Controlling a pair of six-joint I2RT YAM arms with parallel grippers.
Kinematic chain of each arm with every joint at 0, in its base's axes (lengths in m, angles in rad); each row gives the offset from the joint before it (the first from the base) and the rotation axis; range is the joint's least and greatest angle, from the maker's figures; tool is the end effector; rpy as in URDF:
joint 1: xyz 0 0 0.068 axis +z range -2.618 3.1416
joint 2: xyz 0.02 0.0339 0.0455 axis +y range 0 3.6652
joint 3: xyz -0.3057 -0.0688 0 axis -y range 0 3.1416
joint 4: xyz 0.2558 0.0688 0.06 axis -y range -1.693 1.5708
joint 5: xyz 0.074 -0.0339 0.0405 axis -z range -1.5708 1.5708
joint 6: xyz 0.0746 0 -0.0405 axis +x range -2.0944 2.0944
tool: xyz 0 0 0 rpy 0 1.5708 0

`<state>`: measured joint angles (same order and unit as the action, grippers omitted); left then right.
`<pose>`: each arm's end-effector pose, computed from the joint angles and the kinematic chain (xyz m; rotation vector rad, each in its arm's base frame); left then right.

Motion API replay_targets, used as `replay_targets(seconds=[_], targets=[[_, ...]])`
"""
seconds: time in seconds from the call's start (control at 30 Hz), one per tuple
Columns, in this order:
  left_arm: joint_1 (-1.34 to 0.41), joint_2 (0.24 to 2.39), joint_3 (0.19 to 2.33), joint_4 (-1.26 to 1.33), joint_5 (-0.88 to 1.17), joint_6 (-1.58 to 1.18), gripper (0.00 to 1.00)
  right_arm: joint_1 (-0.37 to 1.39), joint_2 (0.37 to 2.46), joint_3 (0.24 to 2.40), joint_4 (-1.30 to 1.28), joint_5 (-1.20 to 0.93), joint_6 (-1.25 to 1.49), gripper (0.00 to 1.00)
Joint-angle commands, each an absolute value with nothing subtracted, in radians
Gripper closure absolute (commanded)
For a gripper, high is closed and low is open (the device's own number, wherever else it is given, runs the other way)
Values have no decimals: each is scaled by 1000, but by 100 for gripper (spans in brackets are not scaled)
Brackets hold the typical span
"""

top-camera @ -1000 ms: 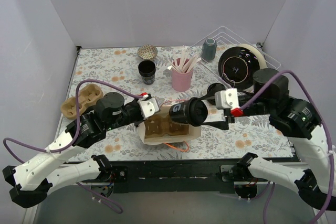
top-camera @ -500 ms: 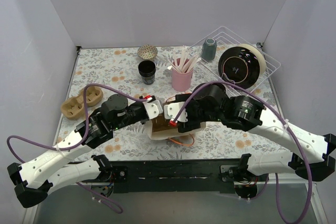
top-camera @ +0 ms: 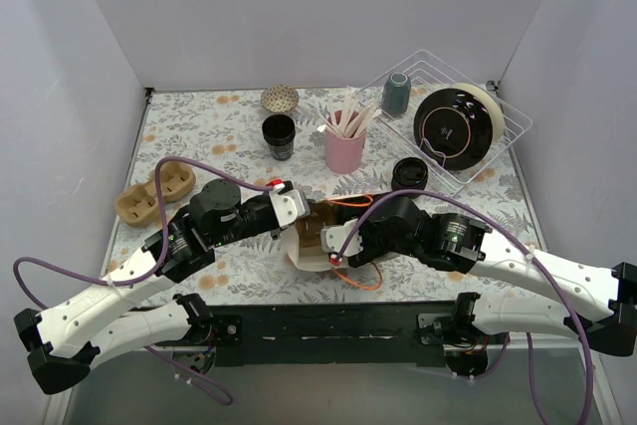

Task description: Pack the takeout coffee

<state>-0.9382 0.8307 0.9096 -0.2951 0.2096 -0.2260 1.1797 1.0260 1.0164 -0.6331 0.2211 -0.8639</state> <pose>0.1103 -0.1767 0.3877 0.8106 1.7196 -1.0040 0.1049 0.2114 0.3445 -1.8070 1.2482 -0.0678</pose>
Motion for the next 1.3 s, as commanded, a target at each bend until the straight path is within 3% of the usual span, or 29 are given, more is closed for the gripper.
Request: replay_targets(seconds=[0.0,0.63,0.8,1.27], targets=[[-940,828,936,-287,216,-270,100,1184,1005,962,-492,279,-942,99],[-940,749,890,-285,157,-246,100,1187,1091,943,-543,170,-979,99],[-940,732,861,-264,195,-221,100,1190,1109,896,-453,276,-948,99],[-940,692,781,-199,232,-181,100,1178,1175,838,-299,309,-893,99]])
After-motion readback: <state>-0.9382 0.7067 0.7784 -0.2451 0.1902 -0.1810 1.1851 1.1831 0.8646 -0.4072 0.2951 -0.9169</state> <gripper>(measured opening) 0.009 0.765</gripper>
